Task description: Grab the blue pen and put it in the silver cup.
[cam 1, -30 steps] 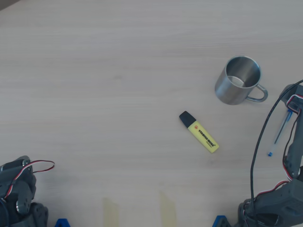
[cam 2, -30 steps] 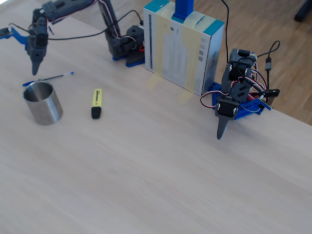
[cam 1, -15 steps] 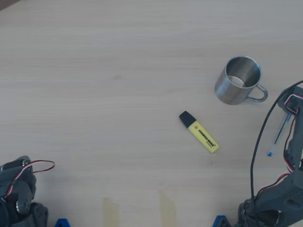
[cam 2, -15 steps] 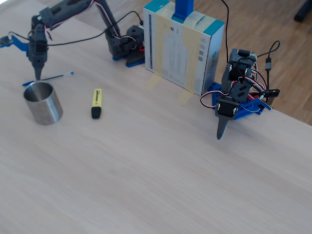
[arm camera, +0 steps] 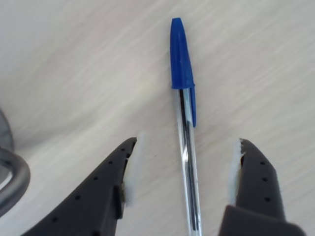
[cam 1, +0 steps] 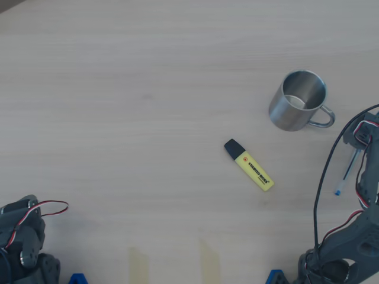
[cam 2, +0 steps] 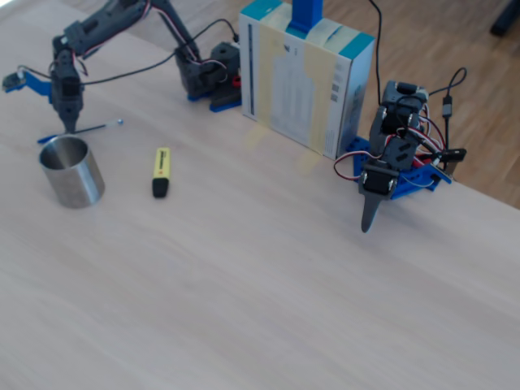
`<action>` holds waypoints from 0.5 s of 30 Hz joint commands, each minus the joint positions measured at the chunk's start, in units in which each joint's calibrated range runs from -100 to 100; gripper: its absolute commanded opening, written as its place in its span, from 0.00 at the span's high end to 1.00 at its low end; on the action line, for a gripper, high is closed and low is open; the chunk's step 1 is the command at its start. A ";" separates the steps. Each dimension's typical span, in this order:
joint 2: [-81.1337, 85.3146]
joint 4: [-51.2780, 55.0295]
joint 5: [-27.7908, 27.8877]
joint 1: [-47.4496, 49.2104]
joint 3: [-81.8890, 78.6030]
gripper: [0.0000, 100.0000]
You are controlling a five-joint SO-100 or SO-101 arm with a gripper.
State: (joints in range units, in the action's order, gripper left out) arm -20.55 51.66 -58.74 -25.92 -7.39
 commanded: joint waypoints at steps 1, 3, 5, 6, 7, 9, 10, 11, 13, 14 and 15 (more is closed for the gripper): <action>-0.23 0.21 0.43 -0.26 2.09 0.73; -0.65 0.12 0.43 -0.26 2.09 0.73; -1.06 -0.14 0.43 -0.26 2.09 0.73; -1.48 -0.31 0.43 -0.26 2.09 0.73; -1.81 -0.31 0.43 -0.26 2.09 0.73; -2.72 -0.31 0.43 -0.26 2.09 0.73; -3.14 -0.39 0.43 -0.26 2.09 0.73; -3.47 -0.39 0.43 -0.26 2.09 0.73; -4.14 -0.39 0.43 -0.26 2.09 0.73; -4.39 -0.39 0.43 -0.26 2.09 0.73; -4.72 -0.48 0.43 -0.26 2.09 0.73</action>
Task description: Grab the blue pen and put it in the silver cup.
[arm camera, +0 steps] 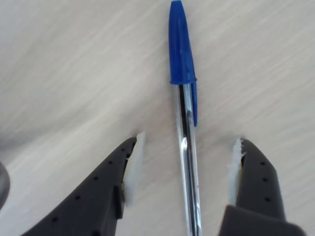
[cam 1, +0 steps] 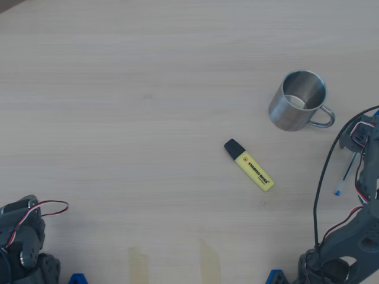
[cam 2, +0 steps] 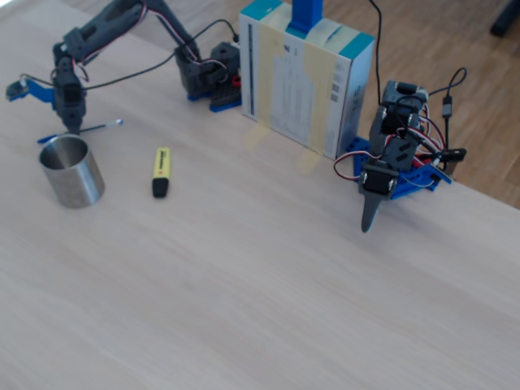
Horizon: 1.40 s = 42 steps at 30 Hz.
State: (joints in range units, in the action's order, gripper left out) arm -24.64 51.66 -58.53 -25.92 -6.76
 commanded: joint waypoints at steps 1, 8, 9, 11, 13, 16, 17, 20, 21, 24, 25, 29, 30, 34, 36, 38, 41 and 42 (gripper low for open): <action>-0.88 -0.48 0.18 -0.26 1.46 0.73; -1.63 -0.48 0.18 -0.26 1.46 0.73; -1.63 -0.48 0.18 -0.26 1.46 0.73; -1.55 -0.48 0.18 -0.17 1.46 0.73; -1.55 -0.48 0.18 -0.17 1.46 0.73; -1.47 -0.31 0.18 -0.17 1.37 0.78; -1.47 -0.22 0.18 -0.26 1.37 0.81; -1.38 -0.05 0.18 -0.26 1.37 0.86; -1.38 -0.05 0.18 -0.26 1.37 0.87; -1.38 0.03 0.18 -0.26 1.37 0.89; -1.38 0.12 0.18 -0.26 1.37 0.89; -1.22 0.29 0.18 -0.26 1.37 0.89; -1.13 0.29 0.18 -0.26 1.37 0.89; -1.13 0.29 0.23 -0.26 1.37 0.89; -1.13 0.38 0.23 -0.26 1.37 0.89; -1.13 0.38 0.23 -0.26 1.37 0.89; -1.13 0.38 0.23 -0.26 1.37 0.89; -1.13 0.38 0.23 -0.26 1.37 0.89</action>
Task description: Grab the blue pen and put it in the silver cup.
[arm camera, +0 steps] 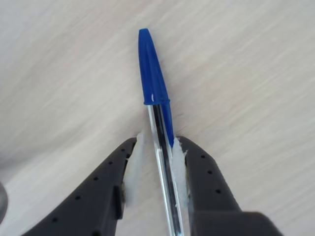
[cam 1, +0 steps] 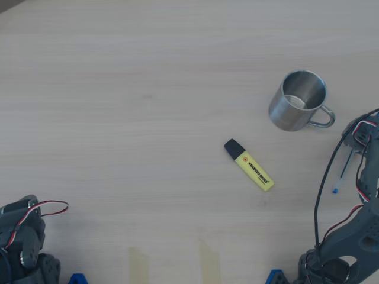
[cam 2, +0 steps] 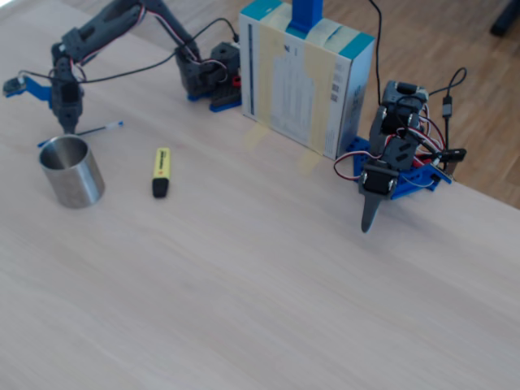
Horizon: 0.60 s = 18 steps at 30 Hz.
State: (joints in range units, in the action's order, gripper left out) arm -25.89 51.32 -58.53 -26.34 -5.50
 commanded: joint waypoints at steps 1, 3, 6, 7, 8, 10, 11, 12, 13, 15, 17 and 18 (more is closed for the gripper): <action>0.12 0.71 0.23 0.16 0.10 0.89; 0.12 0.71 0.23 0.16 0.01 0.91; 0.20 0.71 0.23 0.16 0.01 0.97; 0.20 0.71 0.23 0.16 0.01 0.97; 0.20 0.71 0.23 0.16 0.01 0.98; 0.20 0.71 0.23 0.16 0.01 0.98; 0.20 0.71 0.23 0.16 0.01 0.98; 0.28 0.71 0.23 0.16 0.01 0.98; 0.28 0.71 0.23 0.16 0.01 0.98; 0.28 0.71 0.23 0.16 0.01 0.98; 0.37 0.71 0.23 0.16 0.01 0.98; 0.37 0.71 0.12 0.16 0.01 0.98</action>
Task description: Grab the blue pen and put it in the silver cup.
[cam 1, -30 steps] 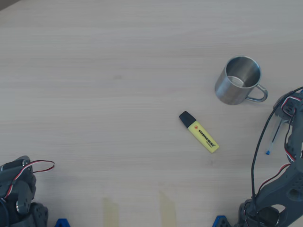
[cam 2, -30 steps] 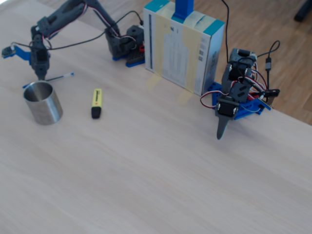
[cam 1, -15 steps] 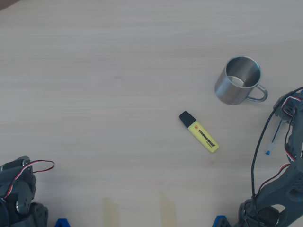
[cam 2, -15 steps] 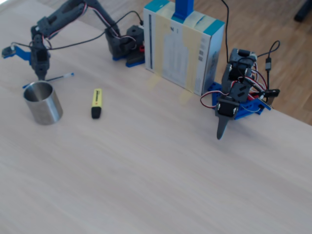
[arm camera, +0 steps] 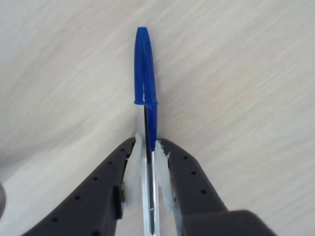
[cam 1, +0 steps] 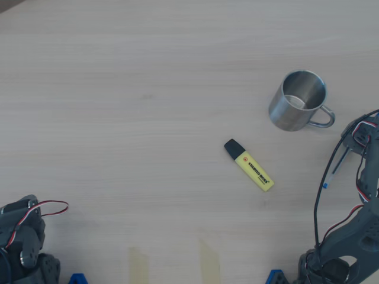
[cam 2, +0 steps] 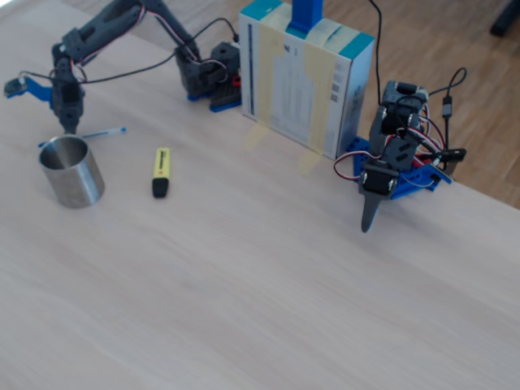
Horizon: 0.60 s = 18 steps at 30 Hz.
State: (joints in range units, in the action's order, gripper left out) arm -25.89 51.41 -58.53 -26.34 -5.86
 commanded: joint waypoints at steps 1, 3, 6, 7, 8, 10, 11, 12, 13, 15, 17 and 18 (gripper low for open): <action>0.37 0.63 0.07 0.25 0.37 0.98; 0.70 0.63 0.12 0.42 0.37 0.98; 2.69 0.63 0.23 0.60 0.10 0.98; 3.69 0.63 0.23 0.68 -0.71 0.98; 4.69 0.63 -0.03 0.77 -1.53 0.98; 6.77 0.11 -0.19 0.86 -3.16 0.98; 7.68 -0.06 -0.19 0.95 -3.89 0.98; 8.51 -0.06 -0.24 1.21 -4.43 0.98; 9.51 -0.06 -0.24 1.38 -4.80 0.98; 11.51 -0.06 -0.24 1.47 -5.61 0.98; 13.42 -0.06 -0.24 1.56 -6.52 0.98; 14.33 -0.06 -0.24 1.56 -6.97 0.98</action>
State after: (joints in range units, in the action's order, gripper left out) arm -16.63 51.66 -58.53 -25.25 -12.62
